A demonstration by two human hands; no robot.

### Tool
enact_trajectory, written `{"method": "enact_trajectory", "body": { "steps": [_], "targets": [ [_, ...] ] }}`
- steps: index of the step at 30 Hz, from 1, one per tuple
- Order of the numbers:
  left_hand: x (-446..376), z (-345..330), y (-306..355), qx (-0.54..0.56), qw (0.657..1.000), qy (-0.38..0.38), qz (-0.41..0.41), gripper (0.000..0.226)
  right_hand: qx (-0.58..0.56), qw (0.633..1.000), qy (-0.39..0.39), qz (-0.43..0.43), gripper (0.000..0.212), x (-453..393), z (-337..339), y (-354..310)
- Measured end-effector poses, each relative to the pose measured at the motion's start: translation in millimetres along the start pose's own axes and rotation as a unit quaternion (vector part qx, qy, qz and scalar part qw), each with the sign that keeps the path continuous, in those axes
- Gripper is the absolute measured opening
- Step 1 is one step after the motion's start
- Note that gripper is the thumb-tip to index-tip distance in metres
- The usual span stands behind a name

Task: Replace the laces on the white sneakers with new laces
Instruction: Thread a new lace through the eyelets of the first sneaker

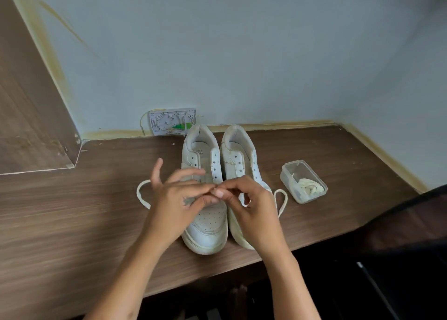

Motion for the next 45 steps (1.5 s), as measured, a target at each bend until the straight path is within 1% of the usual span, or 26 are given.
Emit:
{"method": "enact_trajectory", "body": {
  "steps": [3, 5, 7, 9, 11, 13, 16, 19, 20, 21, 23, 26, 29, 32, 36, 37, 39, 41, 43, 45],
  "targets": [
    [3.4, -0.5, -7.0, -0.024, 0.999, 0.029, 0.000, 0.023, -0.011, 0.999, -0.032, -0.010, 0.009, -1.2, -3.5, 2.7],
    [3.2, 7.2, -12.7, -0.044, 0.998, 0.046, 0.018, 0.028, 0.002, 0.999, -0.038, -0.023, 0.012, -3.0, -0.1, 8.0],
    [3.4, 14.1, -14.7, -0.087, 0.995, 0.048, 0.024, 0.032, 0.007, 0.999, -0.024, -0.033, 0.012, -4.2, 3.4, 12.2],
    [4.0, 19.0, -17.2, -0.140, 0.989, 0.036, 0.019, 0.027, 0.018, 0.999, -0.005, -0.033, 0.011, -5.1, 4.3, 14.9],
    [4.6, 23.3, -21.1, -0.173, 0.984, 0.021, 0.032, 0.028, 0.026, 0.999, 0.014, -0.037, 0.006, -6.5, 4.4, 17.1],
    [4.9, 26.7, -24.4, -0.170, 0.984, 0.005, 0.058, 0.033, 0.026, 0.998, 0.023, -0.047, 0.004, -8.7, 3.8, 18.4],
    [7.2, 30.2, -30.5, -0.153, 0.985, -0.040, 0.074, 0.038, 0.036, 0.998, 0.031, -0.045, 0.013, -8.9, -1.2, 16.4],
    [12.7, 28.6, -34.5, -0.136, 0.983, -0.121, 0.036, 0.052, 0.039, 0.997, 0.056, -0.021, 0.018, -8.6, -8.0, 13.1],
    [13.0, 27.2, -32.6, -0.115, 0.985, -0.125, 0.023, 0.056, 0.034, 0.997, 0.062, -0.013, 0.018, -8.7, -10.0, 11.7],
    [11.3, 25.4, -28.3, -0.088, 0.990, -0.112, 0.013, 0.057, 0.024, 0.998, 0.065, -0.008, 0.019, -8.6, -11.7, 9.6],
    [3.3, 19.8, -16.7, -0.048, 0.997, -0.058, -0.004, 0.049, -0.008, 0.998, 0.066, 0.000, 0.020, -9.4, -14.9, 4.5],
    [-6.3, 9.2, -6.4, -0.053, 0.998, 0.018, -0.019, 0.031, -0.046, 0.996, 0.080, 0.010, 0.023, -9.8, -18.8, -0.9],
    [-5.8, 2.5, -11.5, -0.076, 0.996, 0.051, -0.002, 0.021, -0.053, 0.994, 0.095, -0.004, 0.031, -11.4, -22.3, 1.1],
    [-2.6, 2.2, -21.1, -0.138, 0.990, 0.033, 0.020, 0.018, -0.021, 0.991, 0.128, -0.035, 0.029, -14.9, -26.1, 9.1],
    [-1.2, 2.6, -21.5, -0.203, 0.979, 0.015, 0.008, 0.007, 0.086, 0.986, 0.141, -0.034, 0.039, -19.5, -33.3, 17.6],
    [-1.9, 1.4, -20.1, -0.214, 0.977, 0.011, 0.005, 0.004, 0.118, 0.981, 0.154, -0.027, 0.041, -19.9, -34.8, 18.8],
    [-3.9, -2.1, -16.9, -0.226, 0.974, 0.006, 0.004, 0.009, 0.196, 0.959, 0.205, -0.015, 0.041, -19.5, -36.3, 18.4],
    [-6.0, -6.0, -14.3, -0.231, 0.973, -0.001, 0.003, 0.010, 0.241, 0.937, 0.252, -0.005, 0.040, -18.1, -38.2, 14.6],
    [-7.2, -10.7, -12.2, -0.237, 0.972, -0.012, 0.007, 0.010, 0.218, 0.942, 0.255, -0.007, 0.037, -16.6, -40.1, 12.5],
    [-7.7, -15.2, -11.6, -0.231, 0.972, -0.009, 0.026, 0.012, 0.159, 0.958, 0.239, -0.027, 0.036, -16.0, -40.1, 14.6]
  ]
}}
Point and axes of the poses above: each hand's wrist, its own x-axis away from the middle knuckle, its own z-axis out of the back of the hand, y = z × x, the point moved 3 cm from there along -x, towards the middle knuckle, and after that the axes turned 14 degrees about -z, right-handed, at the moved point
